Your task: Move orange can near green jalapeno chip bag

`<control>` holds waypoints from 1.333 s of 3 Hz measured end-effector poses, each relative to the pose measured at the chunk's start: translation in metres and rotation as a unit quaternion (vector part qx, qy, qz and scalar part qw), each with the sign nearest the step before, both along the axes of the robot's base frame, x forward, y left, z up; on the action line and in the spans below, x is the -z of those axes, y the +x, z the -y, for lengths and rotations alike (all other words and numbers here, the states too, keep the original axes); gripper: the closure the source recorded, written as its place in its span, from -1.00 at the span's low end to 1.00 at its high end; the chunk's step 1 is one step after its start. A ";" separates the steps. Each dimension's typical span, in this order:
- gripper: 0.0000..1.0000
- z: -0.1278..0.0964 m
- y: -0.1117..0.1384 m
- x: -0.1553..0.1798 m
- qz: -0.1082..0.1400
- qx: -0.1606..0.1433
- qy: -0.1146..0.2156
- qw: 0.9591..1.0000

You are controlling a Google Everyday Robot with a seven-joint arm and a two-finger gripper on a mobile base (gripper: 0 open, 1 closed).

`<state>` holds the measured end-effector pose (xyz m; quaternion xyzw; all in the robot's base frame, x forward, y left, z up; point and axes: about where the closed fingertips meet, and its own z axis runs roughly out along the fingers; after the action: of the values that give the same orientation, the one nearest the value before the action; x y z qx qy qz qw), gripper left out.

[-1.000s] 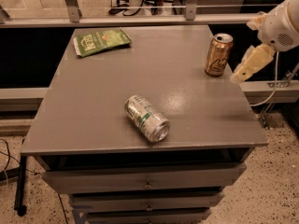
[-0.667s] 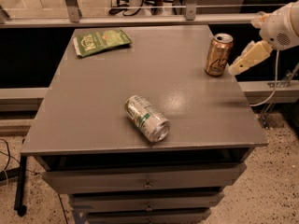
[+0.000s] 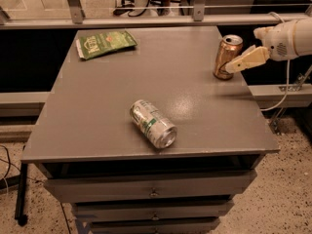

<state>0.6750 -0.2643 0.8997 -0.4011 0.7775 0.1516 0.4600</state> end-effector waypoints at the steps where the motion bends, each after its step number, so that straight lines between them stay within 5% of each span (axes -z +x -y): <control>1: -0.65 -0.006 0.006 0.009 -0.002 0.002 0.046 0.999; 4: 0.76 -0.039 0.007 0.014 -0.014 -0.023 0.130 0.991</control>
Offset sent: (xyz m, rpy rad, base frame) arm 0.0062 0.0131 -0.0201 0.2350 0.0311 -0.0147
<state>0.6822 -0.2253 0.8856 -0.3532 0.7483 0.2674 0.4938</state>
